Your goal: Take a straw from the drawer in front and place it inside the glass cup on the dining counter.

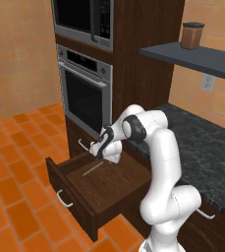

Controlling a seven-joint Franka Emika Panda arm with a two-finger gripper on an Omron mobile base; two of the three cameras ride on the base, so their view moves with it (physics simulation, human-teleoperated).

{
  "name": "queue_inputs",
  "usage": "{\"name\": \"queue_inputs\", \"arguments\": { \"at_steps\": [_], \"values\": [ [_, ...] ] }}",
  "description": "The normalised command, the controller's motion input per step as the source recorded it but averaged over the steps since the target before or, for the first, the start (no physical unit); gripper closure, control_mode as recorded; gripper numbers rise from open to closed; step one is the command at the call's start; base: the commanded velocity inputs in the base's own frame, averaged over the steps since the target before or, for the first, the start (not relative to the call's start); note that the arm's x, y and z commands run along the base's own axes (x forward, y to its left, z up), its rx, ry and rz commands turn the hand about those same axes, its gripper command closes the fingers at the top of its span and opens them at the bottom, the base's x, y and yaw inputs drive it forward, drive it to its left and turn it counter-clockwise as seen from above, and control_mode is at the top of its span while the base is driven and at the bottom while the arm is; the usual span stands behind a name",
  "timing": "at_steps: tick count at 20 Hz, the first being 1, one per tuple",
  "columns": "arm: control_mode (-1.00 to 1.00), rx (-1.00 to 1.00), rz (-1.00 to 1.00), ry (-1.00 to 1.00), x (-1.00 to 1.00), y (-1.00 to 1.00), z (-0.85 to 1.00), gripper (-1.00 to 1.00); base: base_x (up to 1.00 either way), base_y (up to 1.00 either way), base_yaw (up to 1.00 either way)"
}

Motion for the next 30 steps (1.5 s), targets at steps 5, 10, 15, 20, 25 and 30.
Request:
{"name": "queue_inputs", "arguments": {
  "at_steps": [5, 10, 15, 20, 25, 30],
  "values": [
    [-1.00, 0.00, -0.01, 0.00, 0.02, -0.02, -0.29, -1.00, 0.00, 0.00, 0.00],
    [-1.00, 0.01, 0.00, -0.01, 0.03, 0.00, -0.24, -1.00, 0.00, 0.00, 0.00],
    [-1.00, 0.05, 0.02, -0.05, -0.16, -0.03, -0.13, -1.00, 0.00, 0.00, 0.00],
    [-1.00, 0.03, 0.03, -0.10, -0.18, -0.14, 0.00, -1.00, 0.00, 0.00, 0.00],
    [-1.00, 0.01, 0.04, -0.06, 0.00, -0.03, 0.00, -1.00, 0.00, 0.00, 0.00],
    [-1.00, 0.02, 0.05, -0.01, 0.05, 0.00, -0.04, -1.00, 0.00, 0.00, 0.00]
  ]
}}
